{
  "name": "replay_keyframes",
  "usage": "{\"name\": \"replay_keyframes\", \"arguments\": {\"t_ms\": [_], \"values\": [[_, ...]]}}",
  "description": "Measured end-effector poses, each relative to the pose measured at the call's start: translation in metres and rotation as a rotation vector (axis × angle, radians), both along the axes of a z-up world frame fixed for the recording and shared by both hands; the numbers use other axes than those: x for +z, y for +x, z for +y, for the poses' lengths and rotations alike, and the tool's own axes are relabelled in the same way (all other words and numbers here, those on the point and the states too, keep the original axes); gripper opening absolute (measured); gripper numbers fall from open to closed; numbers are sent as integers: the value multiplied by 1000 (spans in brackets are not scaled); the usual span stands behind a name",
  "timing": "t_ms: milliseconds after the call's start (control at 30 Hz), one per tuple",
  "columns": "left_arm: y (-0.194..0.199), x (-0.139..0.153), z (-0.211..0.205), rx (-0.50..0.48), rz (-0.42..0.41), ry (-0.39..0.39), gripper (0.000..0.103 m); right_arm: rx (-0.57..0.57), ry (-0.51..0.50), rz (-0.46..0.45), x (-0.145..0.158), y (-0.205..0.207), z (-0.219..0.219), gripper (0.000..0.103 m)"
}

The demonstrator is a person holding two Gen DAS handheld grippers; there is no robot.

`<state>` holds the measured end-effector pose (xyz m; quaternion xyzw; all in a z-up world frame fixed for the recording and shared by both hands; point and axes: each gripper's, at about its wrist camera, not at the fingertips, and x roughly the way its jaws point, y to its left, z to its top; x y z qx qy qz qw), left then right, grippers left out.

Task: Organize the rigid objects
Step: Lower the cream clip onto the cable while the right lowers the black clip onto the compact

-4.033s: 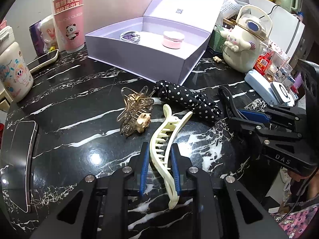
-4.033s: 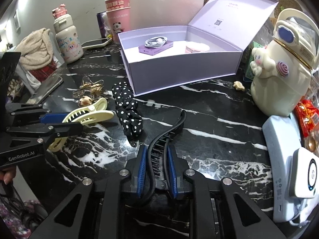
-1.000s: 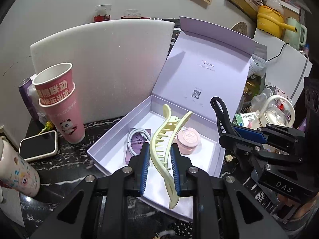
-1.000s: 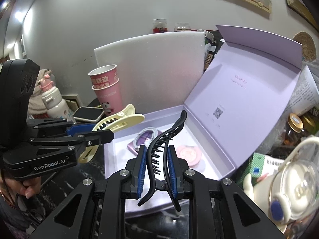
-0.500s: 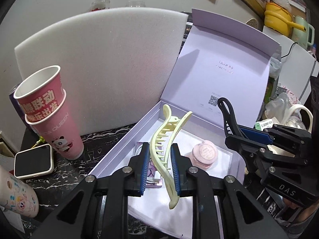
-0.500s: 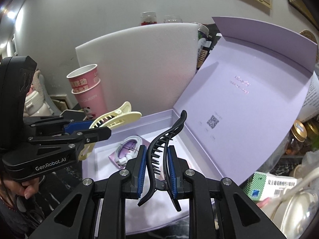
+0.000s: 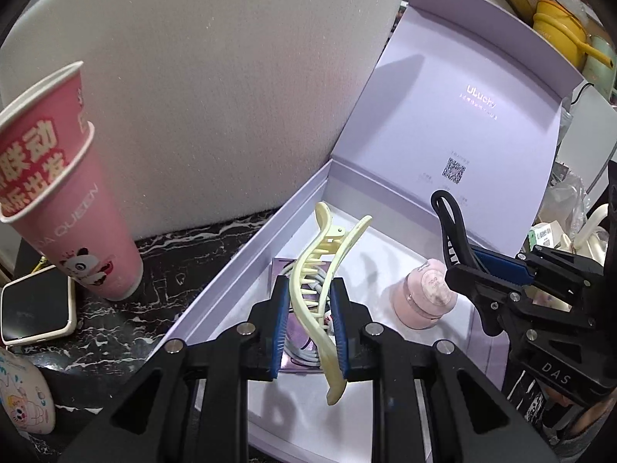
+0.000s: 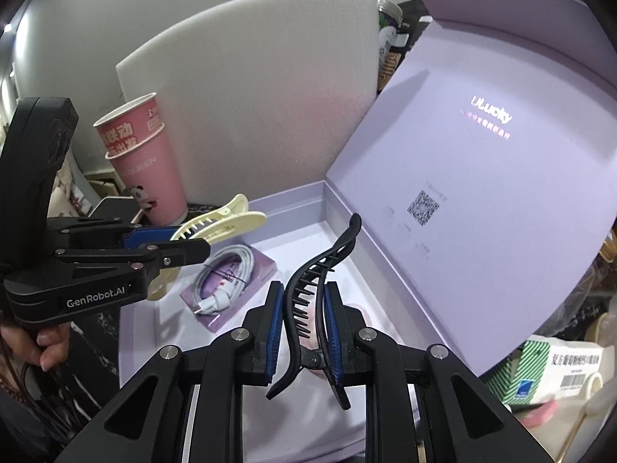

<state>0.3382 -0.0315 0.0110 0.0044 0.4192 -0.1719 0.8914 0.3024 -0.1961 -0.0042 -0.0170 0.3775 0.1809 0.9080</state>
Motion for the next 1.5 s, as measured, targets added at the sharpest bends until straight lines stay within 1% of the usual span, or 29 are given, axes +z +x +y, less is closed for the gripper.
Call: {"name": "replay_keyframes", "arguments": {"t_ms": [133, 300, 467, 533, 700, 733, 800, 833, 867, 933, 1133, 1233, 1300, 1333, 1367, 1400, 1467, 1500], "values": [[8, -8, -4, -4, 28, 15, 21, -6, -28, 16, -9, 6, 2, 21], [16, -16, -8, -12, 49, 24, 21, -13, -29, 34, -15, 9, 0, 21], [28, -27, -13, -16, 83, 15, 21, -18, -36, 40, -19, 11, -2, 21], [31, -29, -13, -17, 78, 12, 21, -19, -37, 43, -20, 12, -2, 21], [29, -33, -16, -24, 64, 34, 21, -19, -42, 57, -23, 13, -2, 21], [29, -33, -17, -23, 66, 37, 21, -21, -45, 57, -23, 14, -2, 23], [28, -33, -20, -21, 67, 44, 21, -25, -48, 53, -22, 13, -2, 30], [28, -33, -21, -19, 67, 54, 21, -27, -49, 53, -21, 12, -3, 37], [28, -32, -22, -19, 66, 64, 21, -29, -48, 51, -20, 11, -3, 40], [28, -32, -26, -17, 68, 84, 21, -33, -47, 49, -20, 10, -4, 40], [26, -31, -27, -15, 93, 84, 21, -47, -38, 44, -16, 4, -10, 40], [28, -31, -27, -2, 88, 92, 22, -53, -40, 40, -13, 3, -12, 40], [28, -28, -27, 7, 85, 94, 25, -57, -38, 34, -10, 1, -13, 40], [27, -27, -27, -25, 118, 86, 30, -59, -37, 33, -9, 0, -14, 40], [28, -26, -26, -20, 116, 88, 40, -63, -36, 32, -8, -1, -14, 40], [27, -24, -26, -13, 112, 90, 46, -67, -36, 31, -7, -2, -15, 40], [24, -19, -24, -3, 94, 76, 71, -74, -37, 27, -3, -5, -16, 40], [23, -17, -23, 1, 85, 64, 73, -74, -35, 20, -1, -7, -16, 40]]}}
